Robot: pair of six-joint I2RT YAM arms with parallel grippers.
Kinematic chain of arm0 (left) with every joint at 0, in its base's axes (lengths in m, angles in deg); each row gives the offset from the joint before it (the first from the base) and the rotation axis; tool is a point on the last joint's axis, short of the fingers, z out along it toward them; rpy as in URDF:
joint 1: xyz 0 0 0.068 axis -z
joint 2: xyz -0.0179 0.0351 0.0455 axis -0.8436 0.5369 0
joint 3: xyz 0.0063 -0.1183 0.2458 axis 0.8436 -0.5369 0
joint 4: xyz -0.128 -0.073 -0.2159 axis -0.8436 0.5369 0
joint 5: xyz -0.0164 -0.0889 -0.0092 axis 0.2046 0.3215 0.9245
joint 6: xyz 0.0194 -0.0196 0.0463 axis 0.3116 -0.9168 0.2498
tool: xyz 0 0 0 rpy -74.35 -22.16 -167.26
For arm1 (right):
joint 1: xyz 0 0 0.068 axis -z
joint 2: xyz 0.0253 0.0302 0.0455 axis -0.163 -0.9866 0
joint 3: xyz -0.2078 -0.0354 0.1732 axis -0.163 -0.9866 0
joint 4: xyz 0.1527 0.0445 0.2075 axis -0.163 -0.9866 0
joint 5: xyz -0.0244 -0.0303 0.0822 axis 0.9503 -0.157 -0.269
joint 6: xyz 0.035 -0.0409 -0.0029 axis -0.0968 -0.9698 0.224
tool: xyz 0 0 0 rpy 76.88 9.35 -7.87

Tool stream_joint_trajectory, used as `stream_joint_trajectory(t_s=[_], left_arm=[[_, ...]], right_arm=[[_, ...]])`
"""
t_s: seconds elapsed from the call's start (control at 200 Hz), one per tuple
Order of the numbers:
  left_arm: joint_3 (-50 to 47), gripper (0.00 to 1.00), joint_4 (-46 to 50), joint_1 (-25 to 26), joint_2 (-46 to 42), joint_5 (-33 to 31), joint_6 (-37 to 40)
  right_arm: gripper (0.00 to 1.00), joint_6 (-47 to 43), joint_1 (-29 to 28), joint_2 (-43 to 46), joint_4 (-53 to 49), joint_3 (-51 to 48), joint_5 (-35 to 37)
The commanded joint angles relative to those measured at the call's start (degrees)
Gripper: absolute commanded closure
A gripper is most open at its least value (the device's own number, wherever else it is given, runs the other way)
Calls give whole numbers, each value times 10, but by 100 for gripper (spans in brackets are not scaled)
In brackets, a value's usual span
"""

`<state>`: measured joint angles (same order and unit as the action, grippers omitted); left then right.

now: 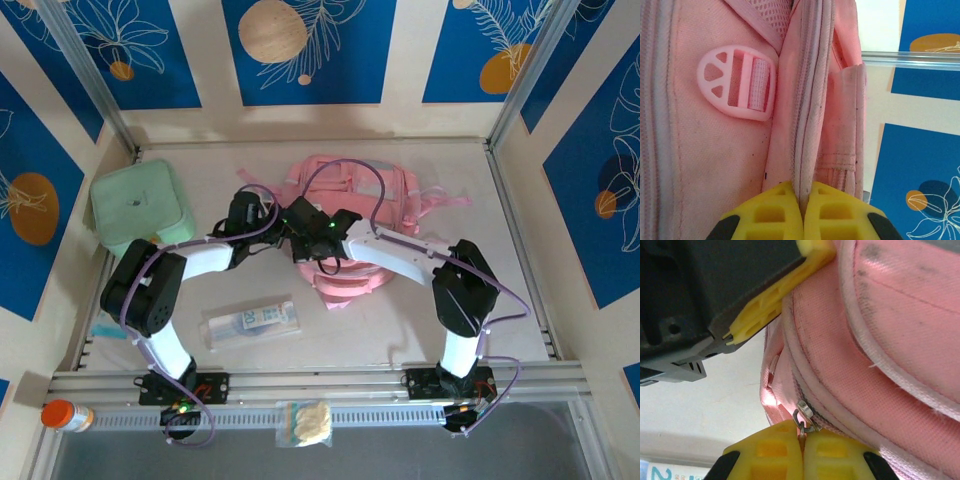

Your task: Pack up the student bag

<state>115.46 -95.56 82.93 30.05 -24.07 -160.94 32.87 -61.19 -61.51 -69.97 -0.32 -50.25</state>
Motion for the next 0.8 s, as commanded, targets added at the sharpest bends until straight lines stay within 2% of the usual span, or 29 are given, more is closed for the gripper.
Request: stream_joint_trajectory(t_s=[0.0, 0.11, 0.275, 0.385, 0.425, 0.49, 0.53, 0.55, 0.625, 0.745, 0.795], left_arm=[[16, 100, 19, -9, -10, -16, 37], [17, 100, 62, -47, -26, -22, 75], [55, 100, 137, -105, -30, 1, 132], [121, 100, 204, -130, -1, 36, 191], [135, 100, 207, -133, 9, 47, 196], [143, 100, 178, -136, 19, 75, 189], [145, 84, 161, -136, 19, 95, 184], [143, 79, 153, -136, 18, 106, 181], [114, 66, 133, -136, -11, 115, 165], [26, 50, 170, -122, -113, 47, 148], [-23, 43, 153, -107, -153, 32, 95]], right_arm=[[100, 22, -4, 47, -38, -26, 27], [100, 41, -3, 85, -66, -75, 32], [100, 58, 9, 143, -102, -154, 26], [100, 59, 47, 169, -101, -191, 7], [100, 54, 60, 171, -92, -189, -13], [100, 36, 50, 167, -65, -172, -31], [100, 22, 35, 160, -47, -157, -35], [100, 17, 29, 156, -41, -149, -34], [100, 17, 19, 139, -29, -128, -35], [100, 26, 20, 124, -16, -118, -40], [100, 23, 19, 122, -16, -119, -33]])
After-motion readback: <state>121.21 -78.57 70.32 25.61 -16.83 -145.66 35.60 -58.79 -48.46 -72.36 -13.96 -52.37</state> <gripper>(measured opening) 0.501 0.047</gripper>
